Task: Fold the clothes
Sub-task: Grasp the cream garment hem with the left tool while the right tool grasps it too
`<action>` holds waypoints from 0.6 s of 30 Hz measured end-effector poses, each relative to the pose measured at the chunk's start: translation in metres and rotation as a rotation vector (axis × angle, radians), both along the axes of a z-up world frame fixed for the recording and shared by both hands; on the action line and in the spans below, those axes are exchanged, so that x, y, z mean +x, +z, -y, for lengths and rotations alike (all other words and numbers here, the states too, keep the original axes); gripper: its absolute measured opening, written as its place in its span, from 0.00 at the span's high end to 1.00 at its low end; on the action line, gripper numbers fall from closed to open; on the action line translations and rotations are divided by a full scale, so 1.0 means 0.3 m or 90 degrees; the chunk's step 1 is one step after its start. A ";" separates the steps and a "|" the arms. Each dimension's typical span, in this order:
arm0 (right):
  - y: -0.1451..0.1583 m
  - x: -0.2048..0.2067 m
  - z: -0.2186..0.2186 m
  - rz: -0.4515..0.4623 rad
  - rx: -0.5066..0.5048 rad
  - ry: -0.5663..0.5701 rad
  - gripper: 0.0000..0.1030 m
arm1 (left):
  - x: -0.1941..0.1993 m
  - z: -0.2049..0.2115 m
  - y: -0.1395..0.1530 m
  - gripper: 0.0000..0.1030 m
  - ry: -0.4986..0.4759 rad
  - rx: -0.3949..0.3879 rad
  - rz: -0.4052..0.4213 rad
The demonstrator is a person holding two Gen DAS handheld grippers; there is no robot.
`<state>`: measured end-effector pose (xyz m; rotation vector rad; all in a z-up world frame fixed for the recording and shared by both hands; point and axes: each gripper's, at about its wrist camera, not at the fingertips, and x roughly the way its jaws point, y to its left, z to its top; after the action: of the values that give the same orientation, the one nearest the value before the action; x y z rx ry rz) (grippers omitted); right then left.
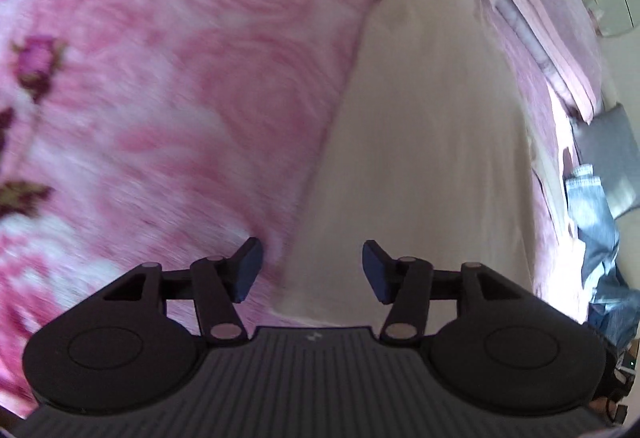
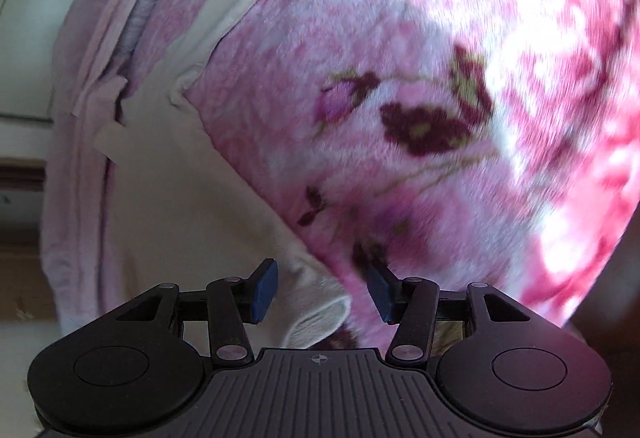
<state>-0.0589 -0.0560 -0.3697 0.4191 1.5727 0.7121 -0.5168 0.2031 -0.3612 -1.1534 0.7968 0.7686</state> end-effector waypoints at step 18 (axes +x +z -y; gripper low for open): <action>0.139 -0.266 -0.140 0.312 -0.040 0.457 0.37 | -0.111 -0.163 -0.015 0.98 0.009 0.076 -0.070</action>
<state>-0.1386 -0.0139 -0.3278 -0.3800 1.2490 1.1983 -0.5502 0.2520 -0.3655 -1.0174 0.8242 0.8859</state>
